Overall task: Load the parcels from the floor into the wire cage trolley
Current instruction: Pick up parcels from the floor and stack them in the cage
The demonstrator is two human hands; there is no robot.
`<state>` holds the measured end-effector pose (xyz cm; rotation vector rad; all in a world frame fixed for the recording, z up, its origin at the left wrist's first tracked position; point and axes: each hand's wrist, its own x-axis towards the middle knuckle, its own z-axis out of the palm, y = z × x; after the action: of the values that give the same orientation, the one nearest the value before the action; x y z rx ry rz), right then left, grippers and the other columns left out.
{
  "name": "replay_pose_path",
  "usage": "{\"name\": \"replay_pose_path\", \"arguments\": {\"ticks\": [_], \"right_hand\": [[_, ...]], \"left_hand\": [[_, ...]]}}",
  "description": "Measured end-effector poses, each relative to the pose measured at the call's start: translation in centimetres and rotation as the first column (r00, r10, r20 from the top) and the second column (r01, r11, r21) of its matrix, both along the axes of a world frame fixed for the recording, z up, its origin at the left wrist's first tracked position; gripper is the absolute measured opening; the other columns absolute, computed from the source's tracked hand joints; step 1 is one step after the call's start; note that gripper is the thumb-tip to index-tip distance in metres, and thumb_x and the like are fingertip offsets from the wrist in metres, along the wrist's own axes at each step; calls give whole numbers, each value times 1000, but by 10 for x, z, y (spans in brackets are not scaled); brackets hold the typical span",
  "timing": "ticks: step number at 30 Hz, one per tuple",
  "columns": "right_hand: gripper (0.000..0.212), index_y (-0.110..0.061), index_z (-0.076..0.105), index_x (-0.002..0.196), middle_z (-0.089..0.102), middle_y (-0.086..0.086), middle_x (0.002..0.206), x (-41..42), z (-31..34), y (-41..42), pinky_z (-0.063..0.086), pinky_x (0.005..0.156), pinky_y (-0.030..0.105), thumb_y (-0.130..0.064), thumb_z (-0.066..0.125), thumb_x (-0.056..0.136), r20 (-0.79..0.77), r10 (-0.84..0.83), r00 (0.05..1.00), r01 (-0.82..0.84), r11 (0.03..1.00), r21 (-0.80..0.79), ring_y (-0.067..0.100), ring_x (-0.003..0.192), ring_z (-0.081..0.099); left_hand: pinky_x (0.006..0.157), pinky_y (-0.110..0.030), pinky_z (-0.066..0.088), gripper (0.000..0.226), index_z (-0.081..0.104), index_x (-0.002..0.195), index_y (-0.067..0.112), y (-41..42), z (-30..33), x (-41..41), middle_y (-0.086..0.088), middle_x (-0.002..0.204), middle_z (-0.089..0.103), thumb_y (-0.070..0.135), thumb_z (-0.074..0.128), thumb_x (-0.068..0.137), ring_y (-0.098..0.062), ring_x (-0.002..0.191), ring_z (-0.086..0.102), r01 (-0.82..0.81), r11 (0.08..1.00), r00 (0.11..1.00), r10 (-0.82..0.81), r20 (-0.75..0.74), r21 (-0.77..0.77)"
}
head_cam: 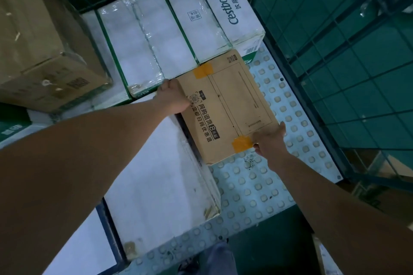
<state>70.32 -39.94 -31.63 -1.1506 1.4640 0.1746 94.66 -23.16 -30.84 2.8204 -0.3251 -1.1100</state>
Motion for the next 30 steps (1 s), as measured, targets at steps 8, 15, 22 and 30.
{"name": "replay_pose_path", "arguments": {"ticks": [8, 15, 22, 30], "right_hand": [[79, -34, 19, 157, 48, 15, 140, 2, -13, -10, 63, 61, 31, 1, 55, 96, -43, 43, 998, -44, 999, -2, 26, 95, 67], [89, -35, 2, 161, 62, 13, 94, 7, -7, -12, 58, 75, 35, -6, 56, 96, -124, 147, 981, -147, 989, 13, 26, 83, 64], [98, -42, -14, 159, 68, 19, 116, 12, 7, -1, 55, 99, 44, -21, 61, 99, -146, 119, 982, -111, 992, 59, 24, 97, 65], [88, -39, -2, 162, 53, 17, 142, 4, 113, 18, 50, 107, 50, -27, 61, 102, -38, 147, 988, -144, 987, 79, 34, 123, 61]], "left_hand": [[105, -50, 41, 74, 40, 142, 4, 2, -10, 11, -22, 139, 40, 50, 58, 88, -42, 130, 37, -4, 996, 995, -6, 103, 93], [106, -50, 39, 73, 39, 142, 4, 2, -12, 12, -20, 139, 39, 52, 56, 89, -41, 131, 36, 15, 997, 992, -24, 125, 73], [113, -54, 35, 77, 32, 148, 9, 2, -2, 4, -19, 148, 34, 43, 61, 85, -42, 138, 31, -19, 993, 999, 14, 44, 120], [124, -52, 20, 86, 8, 163, 22, -2, 77, -55, -10, 169, 3, 44, 57, 96, -37, 155, 4, 156, 988, 986, -156, -54, -9]]}}
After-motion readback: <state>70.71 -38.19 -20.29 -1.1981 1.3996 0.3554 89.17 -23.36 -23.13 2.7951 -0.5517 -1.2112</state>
